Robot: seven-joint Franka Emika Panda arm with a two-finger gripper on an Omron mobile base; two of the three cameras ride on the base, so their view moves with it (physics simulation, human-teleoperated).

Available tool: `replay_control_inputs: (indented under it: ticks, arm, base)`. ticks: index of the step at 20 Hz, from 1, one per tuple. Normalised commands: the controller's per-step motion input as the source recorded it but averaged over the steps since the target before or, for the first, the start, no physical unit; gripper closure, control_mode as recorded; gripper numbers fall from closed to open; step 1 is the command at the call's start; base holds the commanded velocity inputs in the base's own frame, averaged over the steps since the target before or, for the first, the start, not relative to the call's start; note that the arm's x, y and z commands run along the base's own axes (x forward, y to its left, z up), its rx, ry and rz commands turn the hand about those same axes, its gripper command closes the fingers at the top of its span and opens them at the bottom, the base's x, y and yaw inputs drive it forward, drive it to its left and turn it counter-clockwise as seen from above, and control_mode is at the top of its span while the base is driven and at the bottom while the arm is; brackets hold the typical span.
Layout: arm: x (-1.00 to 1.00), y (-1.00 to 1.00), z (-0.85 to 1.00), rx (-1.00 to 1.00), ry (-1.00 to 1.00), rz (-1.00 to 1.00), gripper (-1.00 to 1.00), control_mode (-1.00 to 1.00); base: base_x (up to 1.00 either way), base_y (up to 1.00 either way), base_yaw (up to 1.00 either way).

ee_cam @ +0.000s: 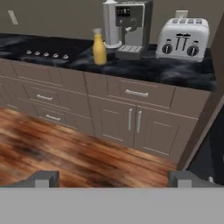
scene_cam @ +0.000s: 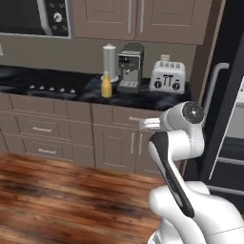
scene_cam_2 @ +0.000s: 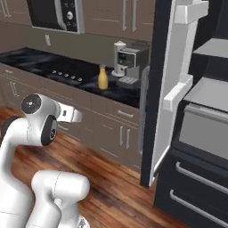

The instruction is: Move the egg and carrot from the top shelf to the second highest shelf to make space. Then, place the pitcher from the counter on the cleared top shelf.

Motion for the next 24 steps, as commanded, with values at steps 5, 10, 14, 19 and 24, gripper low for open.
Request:
replay_control_inputs:
  ticks: [5,10,14,19,24]
  arm:
    - [0.0,0.0,0.0,0.0,0.0,0.0,-1.0,1.0]
    - [0.0,0.0,0.0,0.0,0.0,0.0,-1.0,1.0]
    - [0.0,0.0,0.0,0.0,0.0,0.0,-1.0,1.0]
    - [0.0,0.0,0.0,0.0,0.0,0.0,-1.0,1.0]
    - [0.0,0.0,0.0,0.0,0.0,0.0,-1.0,1.0]
  base:
    - [0.71,0.39,-0.03]
    - [0.73,0.32,-0.05]
    - [0.69,0.23,-0.04]
    - [0.74,0.21,-0.05]
    - [0.79,0.23,-0.11]
